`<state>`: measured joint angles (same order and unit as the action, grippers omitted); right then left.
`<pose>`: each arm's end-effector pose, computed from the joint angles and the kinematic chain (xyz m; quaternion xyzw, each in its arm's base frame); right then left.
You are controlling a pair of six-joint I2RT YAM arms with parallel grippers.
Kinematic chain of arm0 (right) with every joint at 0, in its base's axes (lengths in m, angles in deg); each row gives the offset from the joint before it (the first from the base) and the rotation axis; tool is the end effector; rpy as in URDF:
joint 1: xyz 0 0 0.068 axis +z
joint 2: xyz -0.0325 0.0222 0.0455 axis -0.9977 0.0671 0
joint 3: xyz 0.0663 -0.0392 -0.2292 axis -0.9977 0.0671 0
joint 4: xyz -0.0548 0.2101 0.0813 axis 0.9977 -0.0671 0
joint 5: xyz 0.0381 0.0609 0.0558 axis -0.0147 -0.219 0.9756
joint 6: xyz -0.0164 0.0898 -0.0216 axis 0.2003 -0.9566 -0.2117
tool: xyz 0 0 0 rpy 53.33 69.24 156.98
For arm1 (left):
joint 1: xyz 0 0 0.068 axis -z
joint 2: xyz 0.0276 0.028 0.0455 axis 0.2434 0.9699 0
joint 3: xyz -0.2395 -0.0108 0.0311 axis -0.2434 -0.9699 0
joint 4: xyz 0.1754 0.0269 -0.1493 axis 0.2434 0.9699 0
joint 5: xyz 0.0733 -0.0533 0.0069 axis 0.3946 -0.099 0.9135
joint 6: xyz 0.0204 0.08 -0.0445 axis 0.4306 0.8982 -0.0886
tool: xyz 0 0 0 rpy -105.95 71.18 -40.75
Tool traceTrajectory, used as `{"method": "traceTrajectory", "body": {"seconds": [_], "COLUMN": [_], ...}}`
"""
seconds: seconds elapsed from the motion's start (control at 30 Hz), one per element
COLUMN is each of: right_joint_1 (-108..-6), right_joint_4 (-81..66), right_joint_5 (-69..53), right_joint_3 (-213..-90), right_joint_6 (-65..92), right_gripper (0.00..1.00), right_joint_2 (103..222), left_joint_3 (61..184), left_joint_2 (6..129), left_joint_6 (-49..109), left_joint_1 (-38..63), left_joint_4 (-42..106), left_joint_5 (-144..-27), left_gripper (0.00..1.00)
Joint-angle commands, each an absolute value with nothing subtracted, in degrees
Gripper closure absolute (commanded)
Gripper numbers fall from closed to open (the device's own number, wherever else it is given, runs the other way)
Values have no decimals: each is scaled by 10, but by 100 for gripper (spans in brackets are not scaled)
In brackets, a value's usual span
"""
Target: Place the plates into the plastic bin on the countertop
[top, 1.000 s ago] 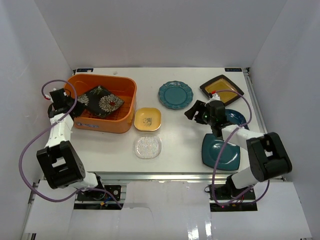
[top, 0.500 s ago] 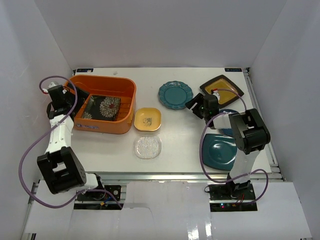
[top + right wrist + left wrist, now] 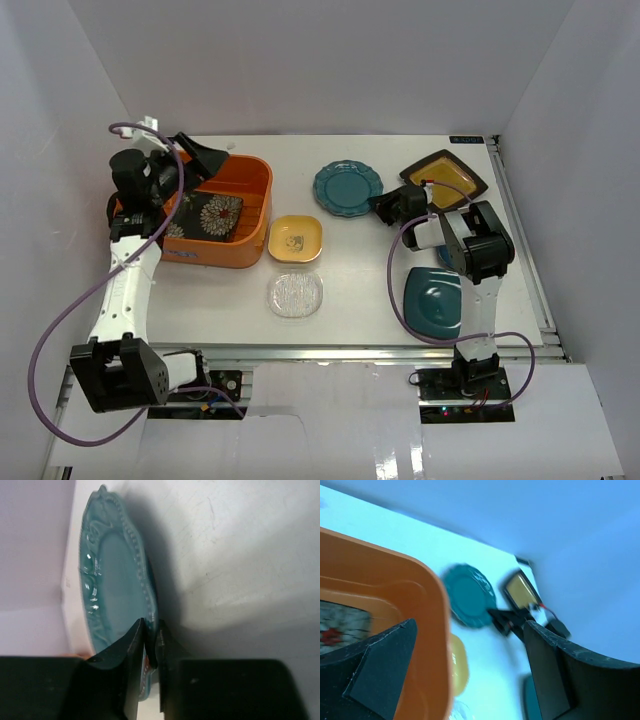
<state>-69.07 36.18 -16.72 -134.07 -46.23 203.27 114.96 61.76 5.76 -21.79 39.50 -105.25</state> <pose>0.4214 0.1274 0.0916 0.3497 0.7426 0.3732 0.4324 0.3052 0.0015 0.3455 -0.1335 0.7492 -0.3305 0.5583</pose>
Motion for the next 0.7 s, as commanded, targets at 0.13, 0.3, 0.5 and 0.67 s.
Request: {"method": "traceTrajectory", "body": {"seconds": [0.13, 0.3, 0.5, 0.67], "right_joint_1": [-693, -702, -739, -739], "right_joint_4": [480, 543, 555, 559], "right_joint_5": [-189, -166, -46, 11], "right_joint_3": [-1277, -1234, -1201, -1147], "right_joint_6": [-488, -464, -455, -455], "right_gripper": [92, 92, 92, 92], "right_joint_2": [1957, 1855, 1739, 1665], "left_joint_3": [1151, 1198, 1271, 1299], "left_joint_2": [627, 667, 746, 806], "left_joint_6": [56, 49, 81, 97], "left_joint_1": [-149, -90, -6, 27], "left_joint_4": [411, 417, 449, 469], "left_joint_5": [-1175, -1204, -1171, -1105], "left_gripper": [2, 2, 2, 2]}}
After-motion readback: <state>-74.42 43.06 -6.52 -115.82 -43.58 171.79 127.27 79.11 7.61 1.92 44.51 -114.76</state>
